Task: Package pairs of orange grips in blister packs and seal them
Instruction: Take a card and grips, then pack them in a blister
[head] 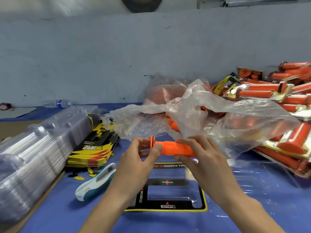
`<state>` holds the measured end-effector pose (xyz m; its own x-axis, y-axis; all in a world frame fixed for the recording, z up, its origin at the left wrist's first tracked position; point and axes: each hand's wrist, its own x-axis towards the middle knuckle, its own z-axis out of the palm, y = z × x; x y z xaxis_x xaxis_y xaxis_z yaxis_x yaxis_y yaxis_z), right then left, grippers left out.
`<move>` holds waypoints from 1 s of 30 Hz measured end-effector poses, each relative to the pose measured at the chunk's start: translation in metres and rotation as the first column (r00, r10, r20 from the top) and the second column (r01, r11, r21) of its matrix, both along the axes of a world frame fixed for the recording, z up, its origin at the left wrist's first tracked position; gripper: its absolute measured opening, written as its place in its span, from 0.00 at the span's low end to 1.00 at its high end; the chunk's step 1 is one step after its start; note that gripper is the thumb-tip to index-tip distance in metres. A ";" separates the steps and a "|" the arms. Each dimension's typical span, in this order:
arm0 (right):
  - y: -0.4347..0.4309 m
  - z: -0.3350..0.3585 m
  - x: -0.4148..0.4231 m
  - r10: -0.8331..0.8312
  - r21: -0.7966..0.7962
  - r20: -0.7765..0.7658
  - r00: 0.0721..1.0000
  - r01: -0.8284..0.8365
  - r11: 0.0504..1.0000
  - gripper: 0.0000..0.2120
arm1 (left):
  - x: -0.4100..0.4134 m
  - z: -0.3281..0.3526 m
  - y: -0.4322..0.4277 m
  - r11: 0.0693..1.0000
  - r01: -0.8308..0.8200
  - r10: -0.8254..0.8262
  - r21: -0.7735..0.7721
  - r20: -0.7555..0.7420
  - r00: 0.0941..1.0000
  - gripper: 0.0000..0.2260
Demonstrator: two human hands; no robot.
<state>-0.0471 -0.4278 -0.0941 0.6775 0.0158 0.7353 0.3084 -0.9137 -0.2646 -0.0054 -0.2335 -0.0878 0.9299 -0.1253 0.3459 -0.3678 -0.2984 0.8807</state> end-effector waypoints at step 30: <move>-0.017 -0.046 0.003 -0.233 -0.250 -0.255 0.939 0.169 0.953 0.04 | 0.014 -0.033 0.015 0.842 -0.172 0.253 0.511 -0.092 0.963 0.17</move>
